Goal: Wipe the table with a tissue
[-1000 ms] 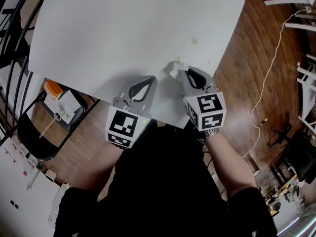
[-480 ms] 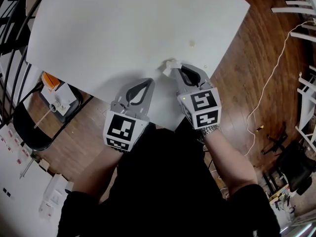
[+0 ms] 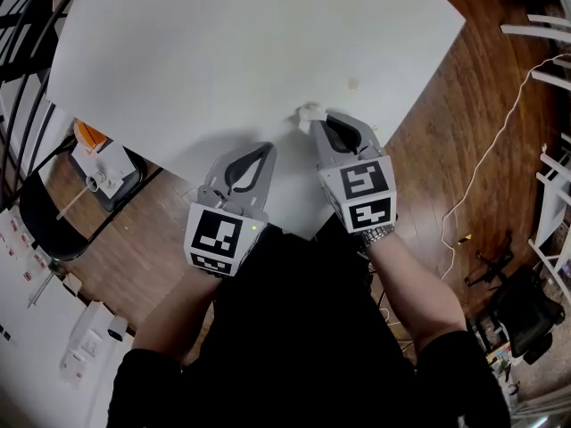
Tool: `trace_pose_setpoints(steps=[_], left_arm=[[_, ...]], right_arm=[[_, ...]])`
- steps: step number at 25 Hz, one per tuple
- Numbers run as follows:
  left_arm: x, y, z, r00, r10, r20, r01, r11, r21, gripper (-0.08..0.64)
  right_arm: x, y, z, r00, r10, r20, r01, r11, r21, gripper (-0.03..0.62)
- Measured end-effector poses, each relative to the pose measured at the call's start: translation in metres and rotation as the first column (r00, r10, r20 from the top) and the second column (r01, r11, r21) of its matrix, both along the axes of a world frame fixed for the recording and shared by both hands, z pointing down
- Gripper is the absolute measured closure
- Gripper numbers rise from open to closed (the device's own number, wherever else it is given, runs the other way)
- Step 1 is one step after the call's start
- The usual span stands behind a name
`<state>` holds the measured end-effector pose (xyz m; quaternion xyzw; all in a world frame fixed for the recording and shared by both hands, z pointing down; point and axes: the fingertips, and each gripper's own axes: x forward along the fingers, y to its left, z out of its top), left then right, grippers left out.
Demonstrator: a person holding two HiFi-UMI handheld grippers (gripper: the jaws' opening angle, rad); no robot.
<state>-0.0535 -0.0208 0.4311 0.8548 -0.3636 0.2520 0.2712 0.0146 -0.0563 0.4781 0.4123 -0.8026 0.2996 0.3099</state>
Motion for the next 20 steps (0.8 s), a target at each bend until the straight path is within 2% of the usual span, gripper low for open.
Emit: trace_pose_setpoints(steps=[13,20], left_arm=[[0.005,-0.007,0.0,1.0,-0.011,0.006,0.011,1.0,-0.003,0.551],[0.012,-0.01,-0.001,1.0,-0.009,0.009,0.009,1.0,0.003,0.551]], right_arm=[[0.009,-0.016,0.0,1.0,0.022,-0.015,-0.022,1.0,-0.004,0.58],[0.02,-0.024,-0.008,0.999,0.048,-0.001,-0.048,0.999,0.025,0.58]])
